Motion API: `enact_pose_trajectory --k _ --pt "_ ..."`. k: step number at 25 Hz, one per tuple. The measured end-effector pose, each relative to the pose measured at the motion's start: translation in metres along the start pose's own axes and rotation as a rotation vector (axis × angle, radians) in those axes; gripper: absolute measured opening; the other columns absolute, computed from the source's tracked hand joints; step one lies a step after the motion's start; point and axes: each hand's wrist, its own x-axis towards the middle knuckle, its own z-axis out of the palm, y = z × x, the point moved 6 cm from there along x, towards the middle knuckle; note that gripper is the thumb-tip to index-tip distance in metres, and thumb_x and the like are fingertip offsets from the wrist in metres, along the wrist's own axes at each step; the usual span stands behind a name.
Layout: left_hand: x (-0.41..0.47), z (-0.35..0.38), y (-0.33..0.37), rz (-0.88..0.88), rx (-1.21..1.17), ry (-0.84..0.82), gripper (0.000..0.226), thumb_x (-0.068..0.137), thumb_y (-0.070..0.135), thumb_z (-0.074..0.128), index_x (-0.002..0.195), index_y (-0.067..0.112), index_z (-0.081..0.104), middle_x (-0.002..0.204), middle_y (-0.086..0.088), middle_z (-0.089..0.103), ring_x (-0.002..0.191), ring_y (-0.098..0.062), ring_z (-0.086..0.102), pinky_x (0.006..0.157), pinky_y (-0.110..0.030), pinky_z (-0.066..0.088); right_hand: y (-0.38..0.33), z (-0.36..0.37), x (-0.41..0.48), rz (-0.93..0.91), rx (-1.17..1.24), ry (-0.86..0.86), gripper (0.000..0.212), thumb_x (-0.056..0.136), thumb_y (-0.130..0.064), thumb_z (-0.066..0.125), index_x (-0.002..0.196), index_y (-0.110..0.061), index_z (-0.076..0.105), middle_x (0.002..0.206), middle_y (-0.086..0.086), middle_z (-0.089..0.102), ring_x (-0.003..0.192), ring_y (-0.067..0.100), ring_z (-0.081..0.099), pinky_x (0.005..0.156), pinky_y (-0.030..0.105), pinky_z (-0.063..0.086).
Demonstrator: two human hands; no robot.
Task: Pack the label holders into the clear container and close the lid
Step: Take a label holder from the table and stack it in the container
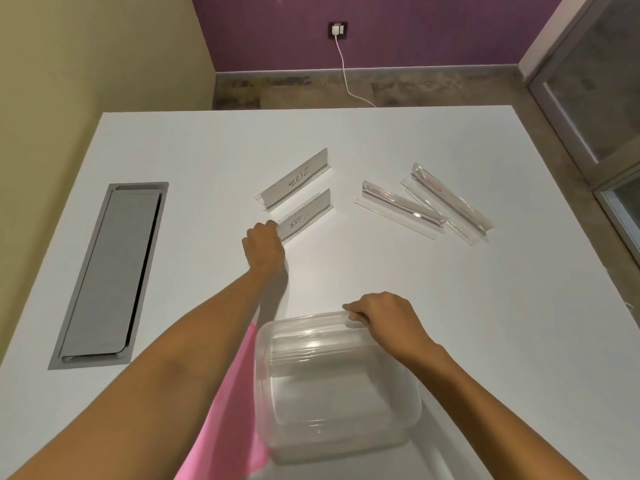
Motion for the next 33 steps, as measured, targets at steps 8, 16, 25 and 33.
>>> enact_pose_trajectory --k 8,16,25,33 --pt "-0.015 -0.028 0.000 -0.070 -0.303 0.082 0.023 0.081 -0.003 0.050 0.092 0.005 0.069 0.088 -0.014 0.068 0.090 -0.037 0.060 0.075 -0.036 0.041 -0.004 -0.013 -0.007 0.023 0.182 0.027 0.035 0.094 -0.042 0.052 0.124 -0.026 0.060 0.122 -0.002 0.065 0.111 0.020 0.058 0.089 0.032 0.046" --pt "-0.110 -0.048 0.034 -0.259 -1.251 -0.330 0.026 0.086 0.000 0.058 0.111 0.004 0.065 0.054 0.009 0.057 0.053 -0.006 0.054 0.060 -0.018 0.049 0.003 -0.043 -0.022 0.320 1.068 0.277 0.044 0.087 -0.042 0.063 0.127 -0.027 0.055 0.131 -0.008 0.056 0.108 0.014 0.062 0.094 0.033 0.052" --pt "-0.199 -0.052 0.034 -0.093 -1.334 -0.478 0.025 0.086 0.004 0.061 0.110 0.008 0.068 0.067 0.010 0.068 0.052 0.002 0.059 0.057 -0.011 0.048 -0.014 -0.039 -0.050 0.172 1.445 0.056 0.051 0.069 -0.030 0.081 0.118 -0.025 0.063 0.119 0.001 0.069 0.105 0.017 0.069 0.089 0.036 0.055" --pt "-0.192 -0.056 -0.050 -0.195 -0.998 -0.030 0.028 0.092 0.015 0.053 0.116 0.022 0.065 0.115 0.003 0.069 0.100 -0.017 0.066 0.095 -0.037 0.050 -0.018 -0.023 -0.090 0.134 0.967 -0.066 0.052 0.064 -0.019 0.086 0.109 -0.032 0.062 0.107 -0.007 0.064 0.084 0.011 0.063 0.078 0.022 0.054"
